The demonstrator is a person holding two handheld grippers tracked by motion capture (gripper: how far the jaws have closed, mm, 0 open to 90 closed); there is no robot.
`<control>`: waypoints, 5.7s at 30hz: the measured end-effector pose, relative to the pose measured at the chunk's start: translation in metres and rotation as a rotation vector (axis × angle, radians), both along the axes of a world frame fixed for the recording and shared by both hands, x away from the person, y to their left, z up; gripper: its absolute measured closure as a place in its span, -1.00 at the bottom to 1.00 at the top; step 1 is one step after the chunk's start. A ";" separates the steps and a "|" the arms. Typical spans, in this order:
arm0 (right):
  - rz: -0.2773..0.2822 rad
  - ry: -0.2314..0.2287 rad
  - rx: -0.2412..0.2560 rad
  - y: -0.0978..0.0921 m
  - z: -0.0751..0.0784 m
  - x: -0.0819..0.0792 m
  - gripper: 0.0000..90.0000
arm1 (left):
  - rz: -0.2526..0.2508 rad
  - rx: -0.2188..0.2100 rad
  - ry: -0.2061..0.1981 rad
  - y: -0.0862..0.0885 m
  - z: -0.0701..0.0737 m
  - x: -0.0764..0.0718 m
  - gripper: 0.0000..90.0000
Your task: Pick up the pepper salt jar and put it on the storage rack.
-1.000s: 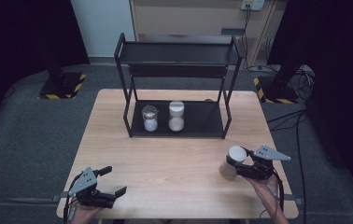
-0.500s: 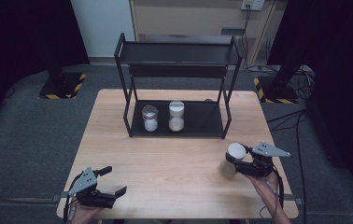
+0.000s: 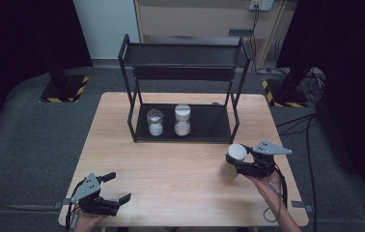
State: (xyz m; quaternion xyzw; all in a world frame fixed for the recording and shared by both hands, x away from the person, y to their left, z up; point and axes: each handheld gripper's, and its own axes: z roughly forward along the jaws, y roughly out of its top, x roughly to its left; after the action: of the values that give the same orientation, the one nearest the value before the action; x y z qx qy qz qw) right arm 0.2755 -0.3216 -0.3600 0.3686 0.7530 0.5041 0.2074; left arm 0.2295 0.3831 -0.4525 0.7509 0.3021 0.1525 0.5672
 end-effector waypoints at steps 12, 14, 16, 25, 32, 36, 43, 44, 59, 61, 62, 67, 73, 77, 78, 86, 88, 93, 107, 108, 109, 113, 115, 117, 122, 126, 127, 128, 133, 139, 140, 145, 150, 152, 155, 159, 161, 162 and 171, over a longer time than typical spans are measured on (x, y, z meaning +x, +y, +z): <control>0.019 0.008 -0.004 0.012 0.011 0.014 -0.27 | -0.001 -0.001 0.001 0.000 0.000 0.000 -0.97; 0.021 0.008 -0.007 0.015 0.013 0.016 -0.27 | -0.001 -0.001 0.001 0.000 0.000 0.000 -0.97; 0.020 0.010 -0.006 0.017 0.015 0.018 -0.27 | -0.001 -0.001 0.001 0.000 0.000 0.000 -0.97; 0.021 0.010 -0.006 0.026 0.024 0.031 -0.27 | -0.002 -0.001 0.001 0.000 0.000 0.000 -0.97; 0.018 0.007 -0.005 0.036 0.030 0.042 -0.27 | -0.003 -0.001 0.000 0.000 0.000 0.000 -0.97; 0.012 0.006 -0.004 0.041 0.032 0.049 -0.27 | -0.003 -0.001 0.001 0.000 0.000 0.000 -0.97; -0.008 0.002 -0.015 0.052 0.039 0.063 -0.27 | -0.004 -0.001 0.000 0.000 0.000 0.000 -0.97; -0.011 0.000 -0.015 0.053 0.040 0.065 -0.27 | -0.004 -0.001 0.000 0.000 0.000 0.000 -0.97; -0.083 -0.007 -0.032 0.068 0.043 0.090 -0.26 | -0.007 0.000 0.000 0.000 0.000 0.000 -0.97; -0.098 -0.010 -0.033 0.070 0.043 0.093 -0.26 | -0.007 -0.001 0.001 0.000 0.000 0.000 -0.97; -0.104 -0.011 -0.035 0.071 0.043 0.095 -0.26 | -0.007 0.000 0.001 0.000 0.000 0.000 -0.97; -0.131 -0.016 -0.034 0.075 0.041 0.103 -0.26 | -0.006 -0.002 0.002 0.001 0.000 0.001 -0.97; -0.162 -0.024 -0.040 0.080 0.038 0.112 -0.26 | -0.007 -0.002 0.002 0.001 0.000 0.001 -0.97; -0.176 -0.029 -0.039 0.084 0.035 0.117 -0.26 | -0.007 -0.003 0.002 0.001 0.000 0.001 -0.97; -0.180 -0.029 -0.039 0.085 0.035 0.118 -0.26 | -0.007 -0.003 0.003 0.001 0.000 0.001 -0.97; -0.193 -0.032 -0.052 0.093 0.030 0.127 -0.26 | -0.007 -0.005 0.002 0.001 -0.001 0.001 -0.97; -0.198 -0.028 -0.048 0.094 0.028 0.132 -0.26 | -0.006 -0.005 0.002 0.001 -0.001 0.001 -0.97; -0.212 -0.026 -0.054 0.098 0.023 0.137 -0.26 | -0.006 -0.006 0.002 0.002 -0.001 0.001 -0.97; -0.234 -0.013 -0.082 0.106 0.006 0.148 -0.26 | -0.006 -0.008 0.001 0.002 -0.001 0.001 -0.97; -0.234 -0.013 -0.082 0.106 0.006 0.148 -0.26 | -0.006 -0.008 0.001 0.002 -0.001 0.001 -0.97; -0.238 -0.011 -0.083 0.106 0.004 0.148 -0.26 | -0.005 -0.008 0.002 0.002 -0.001 0.001 -0.97; -0.247 -0.006 -0.077 0.106 0.001 0.149 -0.26 | -0.006 -0.007 0.000 0.002 -0.001 0.001 -0.97; -0.248 -0.007 -0.078 0.106 -0.001 0.150 -0.25 | -0.005 -0.007 0.001 0.002 -0.001 0.001 -0.97; -0.248 -0.006 -0.079 0.106 -0.001 0.150 -0.25 | -0.005 -0.007 0.001 0.002 -0.001 0.001 -0.97; -0.246 -0.001 -0.083 0.106 -0.003 0.151 -0.25 | -0.005 -0.007 0.000 0.002 -0.001 0.001 -0.97; -0.247 0.002 -0.079 0.106 -0.006 0.151 -0.26 | -0.006 -0.006 0.000 0.002 -0.001 0.001 -0.97; -0.249 0.004 -0.079 0.106 -0.007 0.151 -0.26 | -0.006 -0.005 0.000 0.002 -0.001 0.001 -0.97; -0.255 0.000 -0.069 0.106 -0.009 0.150 -0.26 | -0.006 -0.006 0.000 0.002 -0.001 0.001 -0.97; -0.254 0.000 -0.049 0.102 -0.012 0.150 -0.26 | -0.006 -0.004 -0.001 0.001 -0.001 0.001 -0.97; -0.256 -0.003 -0.041 0.100 -0.014 0.149 -0.26 | -0.007 -0.003 0.000 0.001 -0.001 0.001 -0.97; -0.255 -0.003 -0.042 0.100 -0.014 0.149 -0.26 | -0.007 -0.002 -0.001 0.001 -0.001 0.001 -0.97; -0.252 -0.001 -0.045 0.100 -0.014 0.148 -0.27 | -0.007 -0.003 -0.001 0.001 -0.001 0.001 -0.97; -0.252 -0.017 -0.058 0.101 -0.013 0.145 -0.44 | -0.007 -0.003 -0.002 0.001 -0.001 0.001 -0.97; -0.255 -0.038 -0.054 0.100 -0.012 0.141 -0.59 | -0.007 -0.002 -0.001 0.001 -0.001 0.001 -0.97; -0.262 -0.070 -0.051 0.099 -0.007 0.136 -0.71 | -0.009 0.000 -0.002 0.001 -0.001 0.001 -0.97; -0.239 -0.098 -0.045 0.094 0.005 0.131 -0.74 | -0.009 0.001 -0.002 0.001 -0.001 0.001 -0.97; -0.218 -0.089 -0.031 0.091 0.013 0.131 -0.76 | -0.010 0.001 -0.002 0.001 -0.001 0.001 -0.97; -0.208 -0.092 -0.028 0.090 0.017 0.130 -0.76 | -0.010 0.002 -0.002 0.000 -0.001 0.001 -0.97; -0.128 -0.087 0.014 0.085 0.046 0.125 -0.77 | -0.013 0.003 -0.003 0.000 0.000 0.001 -0.97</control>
State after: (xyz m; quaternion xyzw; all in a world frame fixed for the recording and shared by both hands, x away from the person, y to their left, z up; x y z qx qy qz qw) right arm 0.4009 -0.2368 -0.3139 0.3950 0.7146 0.5107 0.2692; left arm 0.2306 0.3835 -0.4529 0.7534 0.2963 0.1502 0.5674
